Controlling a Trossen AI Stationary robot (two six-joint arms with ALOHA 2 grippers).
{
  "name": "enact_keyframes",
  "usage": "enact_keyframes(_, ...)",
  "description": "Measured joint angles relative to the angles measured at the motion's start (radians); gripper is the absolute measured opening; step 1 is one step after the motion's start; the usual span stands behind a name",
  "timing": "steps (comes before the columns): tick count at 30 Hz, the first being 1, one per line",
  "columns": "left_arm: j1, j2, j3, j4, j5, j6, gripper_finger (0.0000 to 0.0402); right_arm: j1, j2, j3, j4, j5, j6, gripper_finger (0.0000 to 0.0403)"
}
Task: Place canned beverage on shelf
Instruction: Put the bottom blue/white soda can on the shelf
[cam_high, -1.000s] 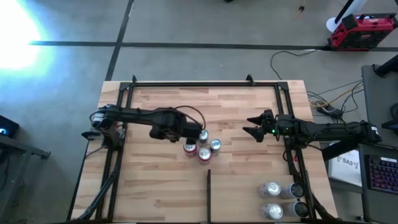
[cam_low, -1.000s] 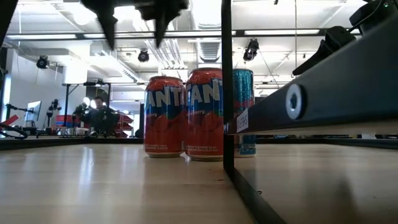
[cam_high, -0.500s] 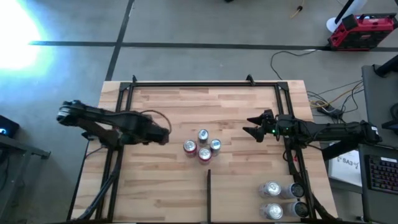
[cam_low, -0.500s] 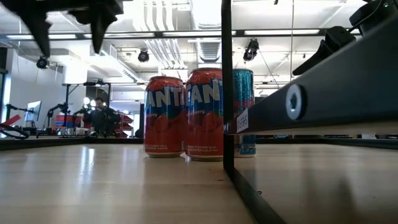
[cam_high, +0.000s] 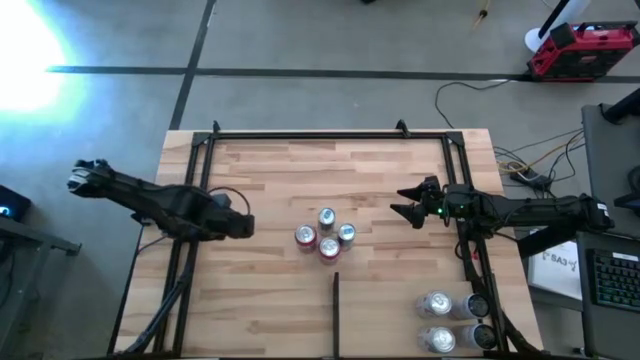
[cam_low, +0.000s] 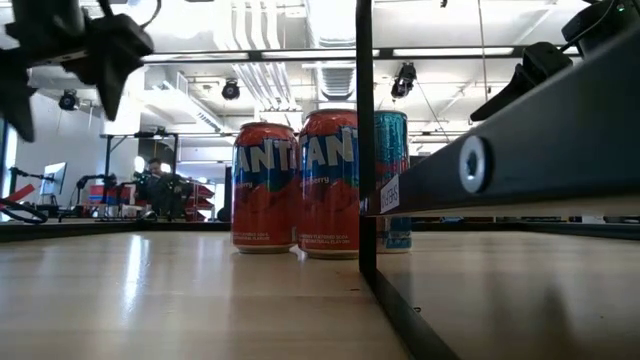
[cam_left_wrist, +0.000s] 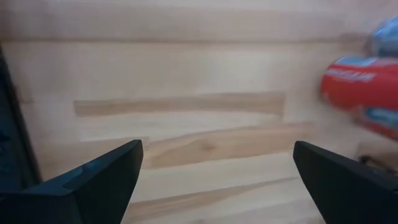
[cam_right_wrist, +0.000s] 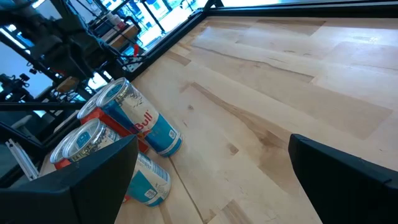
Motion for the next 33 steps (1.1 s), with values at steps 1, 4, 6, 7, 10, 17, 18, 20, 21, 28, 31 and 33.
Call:
enact_keyframes(1, -0.002, -0.008, -0.016, 0.008, 0.018, 0.0, 0.04, 0.0, 0.0, 0.0, 0.0, 0.0, 0.0, 0.04)
enact_keyframes(4, -0.023, -0.035, -0.059, 0.05, 0.036, 0.019, 0.04, 0.0, 0.0, 0.0, 0.0, 0.0, 0.0, 0.04)
enact_keyframes(6, -0.042, -0.067, -0.091, 0.092, 0.034, 0.057, 0.04, 0.0, 0.0, 0.0, 0.0, 0.0, 0.0, 0.04)
enact_keyframes(7, -0.053, -0.088, -0.11, 0.118, 0.022, 0.08, 0.04, 0.0, 0.0, 0.0, 0.0, 0.0, 0.0, 0.04)
enact_keyframes(10, -0.087, -0.172, -0.175, 0.237, -0.077, 0.148, 0.04, 0.0, 0.0, 0.0, 0.0, 0.0, 0.0, 0.04)
enact_keyframes(17, -0.101, -0.331, -0.327, 0.614, -0.224, 0.266, 0.04, 0.0, 0.0, 0.0, 0.0, 0.0, 0.0, 0.04)
enact_keyframes(18, -0.101, -0.341, -0.339, 0.671, -0.225, 0.259, 0.04, 0.0, 0.0, 0.0, 0.0, 0.0, 0.0, 0.04)
enact_keyframes(20, -0.1, -0.352, -0.352, 0.78, -0.225, 0.252, 0.04, 0.0, 0.0, 0.0, 0.0, 0.0, 0.0, 0.04)
enact_keyframes(21, -0.1, -0.355, -0.355, 0.82, -0.225, 0.255, 0.04, 0.0, 0.0, 0.0, 0.0, 0.0, 0.0, 0.04)
enact_keyframes(28, -0.1, -0.353, -0.357, 0.974, -0.256, 0.68, 0.04, 0.0, 0.0, 0.0, 0.0, 0.0, 0.0, 0.04)
enact_keyframes(31, -0.1, -0.341, -0.357, 1.024, -0.34, 0.93, 0.04, 0.0, 0.0, 0.0, 0.0, 0.0, 0.0, 0.04)
enact_keyframes(33, -0.1, -0.332, -0.357, 1.05, -0.383, 1.036, 0.04, 0.0, 0.0, 0.0, 0.0, 0.0, 0.0, 0.04)
